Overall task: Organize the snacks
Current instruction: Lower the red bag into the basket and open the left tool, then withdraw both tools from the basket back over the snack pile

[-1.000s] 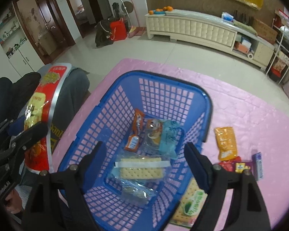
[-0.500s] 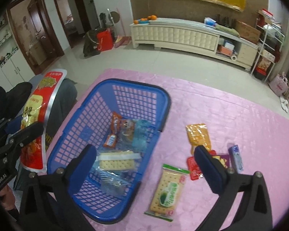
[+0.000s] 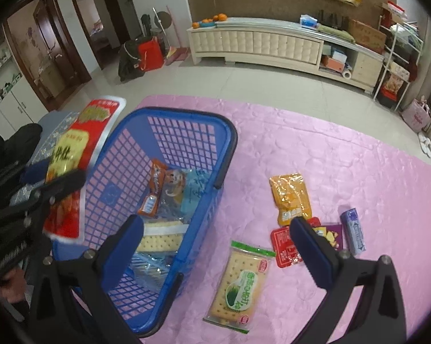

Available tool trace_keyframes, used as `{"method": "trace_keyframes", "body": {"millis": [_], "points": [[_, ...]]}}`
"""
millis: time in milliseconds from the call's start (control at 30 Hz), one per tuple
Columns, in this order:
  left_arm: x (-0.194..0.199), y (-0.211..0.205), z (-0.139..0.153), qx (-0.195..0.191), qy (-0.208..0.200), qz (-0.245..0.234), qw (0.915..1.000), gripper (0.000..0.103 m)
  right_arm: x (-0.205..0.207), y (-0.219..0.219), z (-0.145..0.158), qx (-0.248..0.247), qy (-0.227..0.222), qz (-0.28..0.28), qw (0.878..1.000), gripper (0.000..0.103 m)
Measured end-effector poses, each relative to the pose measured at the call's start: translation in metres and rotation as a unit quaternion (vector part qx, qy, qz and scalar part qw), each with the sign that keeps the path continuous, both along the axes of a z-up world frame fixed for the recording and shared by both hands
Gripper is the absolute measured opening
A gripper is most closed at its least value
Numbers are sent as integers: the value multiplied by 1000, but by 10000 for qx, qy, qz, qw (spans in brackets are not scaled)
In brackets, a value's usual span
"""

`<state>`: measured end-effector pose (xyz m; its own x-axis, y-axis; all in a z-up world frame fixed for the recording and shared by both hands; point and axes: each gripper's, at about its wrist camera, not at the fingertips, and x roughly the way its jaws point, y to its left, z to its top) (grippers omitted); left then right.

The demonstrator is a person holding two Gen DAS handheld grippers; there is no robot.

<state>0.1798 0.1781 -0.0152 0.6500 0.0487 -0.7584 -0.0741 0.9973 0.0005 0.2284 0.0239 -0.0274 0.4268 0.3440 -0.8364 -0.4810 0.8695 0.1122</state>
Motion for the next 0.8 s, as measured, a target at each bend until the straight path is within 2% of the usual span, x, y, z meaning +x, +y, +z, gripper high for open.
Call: {"method": "trace_keyframes", "body": {"millis": [167,267,333,400,567,800], "points": [[15,9,-7,-84,115,0,9999,39,8,-1,-5,-7,51,-78,10000,103],[24,10,-7,-80,113,-67,9999,44,10,-3,-3,39,30,-110,9999,103],[35,11,-12,-102,212,-133,9996,57,11,-4,-3,66,31,-66,10000,103],[41,13,-14,2,306,64,9995,68,12,-5,-4,55,67,-37,10000,103],[32,13,-14,-292,353,46,9989,73,11,-18,-1,22,50,-169,9998,103],[13,0,-1,-175,316,-73,9993,73,3,-32,11,174,23,-277,9995,103]]}}
